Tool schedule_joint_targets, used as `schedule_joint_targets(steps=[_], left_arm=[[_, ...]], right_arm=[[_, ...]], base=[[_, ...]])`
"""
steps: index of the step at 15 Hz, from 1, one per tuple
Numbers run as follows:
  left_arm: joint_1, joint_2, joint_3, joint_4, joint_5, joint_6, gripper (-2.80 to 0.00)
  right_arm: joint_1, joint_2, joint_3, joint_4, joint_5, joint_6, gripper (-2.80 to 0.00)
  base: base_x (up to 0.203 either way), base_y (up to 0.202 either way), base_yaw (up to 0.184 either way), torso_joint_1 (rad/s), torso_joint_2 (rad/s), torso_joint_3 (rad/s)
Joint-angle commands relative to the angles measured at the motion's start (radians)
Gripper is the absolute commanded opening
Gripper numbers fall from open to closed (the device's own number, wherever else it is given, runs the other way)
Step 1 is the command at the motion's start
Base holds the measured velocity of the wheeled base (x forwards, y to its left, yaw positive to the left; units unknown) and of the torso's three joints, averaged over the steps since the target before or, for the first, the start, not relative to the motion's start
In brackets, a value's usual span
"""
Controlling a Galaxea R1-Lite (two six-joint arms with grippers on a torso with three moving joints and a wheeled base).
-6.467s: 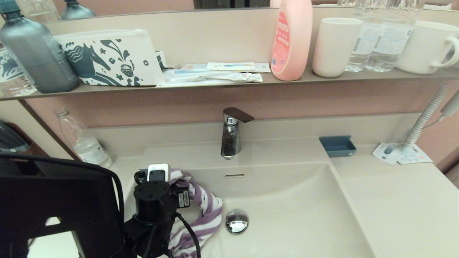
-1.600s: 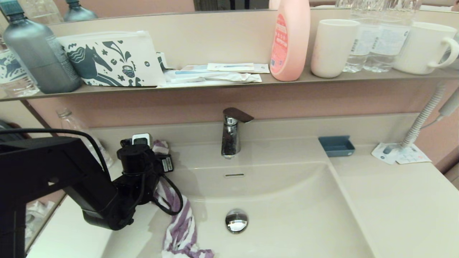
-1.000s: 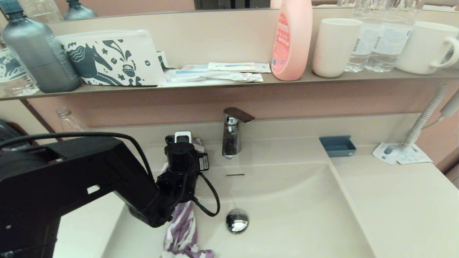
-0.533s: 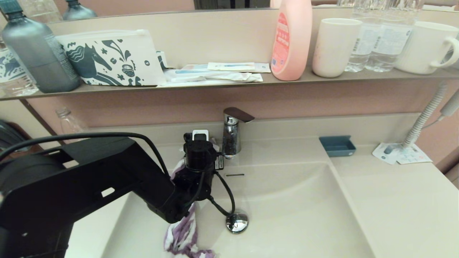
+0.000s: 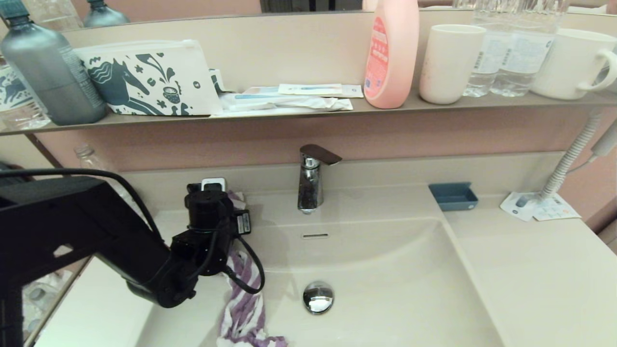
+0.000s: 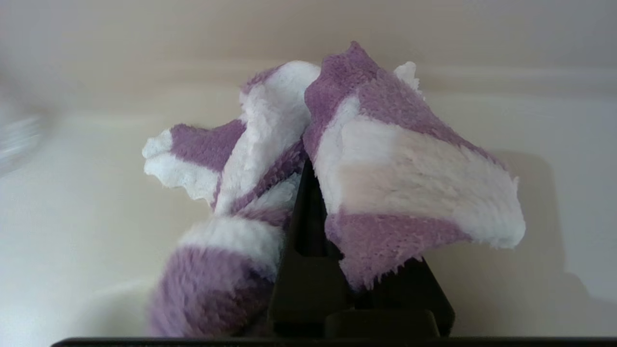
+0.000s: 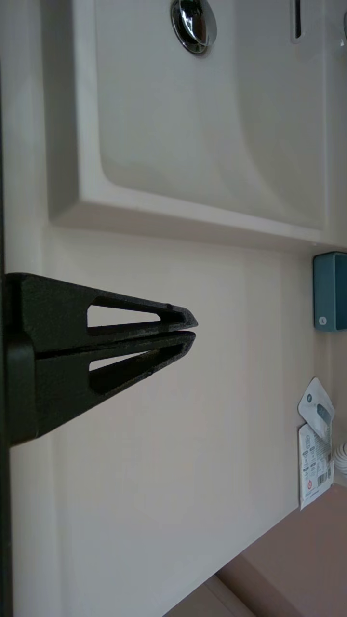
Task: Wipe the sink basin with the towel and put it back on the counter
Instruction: Wipe the sink
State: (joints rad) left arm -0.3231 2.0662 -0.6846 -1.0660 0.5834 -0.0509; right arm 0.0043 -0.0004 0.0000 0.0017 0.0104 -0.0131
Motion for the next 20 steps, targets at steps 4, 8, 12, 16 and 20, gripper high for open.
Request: schedule_joint_targets(steps=[4,8,12,16,20], left_arm=[[0.074,-0.229,0.135,0.005,0.013,0.027,-2.8],[0.091,-0.505,0.159,0.137,0.034,0.099,-2.8],[0.09,-0.801,-0.03,0.565,0.054,0.137,-2.8],[0.091,-0.973,-0.256,1.003,0.089,0.154,-2.8],[0.091,-1.02,-0.394,1.156,0.106,0.214,-2.8]], right_arm=[[0.0,0.0,0.0,0.0,0.0,-0.001,-2.8],[0.0,0.0,0.0,0.0,0.0,-0.001,-2.8],[0.0,0.0,0.0,0.0,0.0,-0.001,-2.8],[0.0,0.0,0.0,0.0,0.0,-0.001,-2.8],[0.0,0.0,0.0,0.0,0.0,-0.001,-2.8]], base=[[0.0,0.0,0.0,0.0,0.0,0.0],[0.0,0.0,0.0,0.0,0.0,0.0],[0.0,0.0,0.0,0.0,0.0,0.0],[0.0,0.0,0.0,0.0,0.0,0.0],[0.0,0.0,0.0,0.0,0.0,0.0]])
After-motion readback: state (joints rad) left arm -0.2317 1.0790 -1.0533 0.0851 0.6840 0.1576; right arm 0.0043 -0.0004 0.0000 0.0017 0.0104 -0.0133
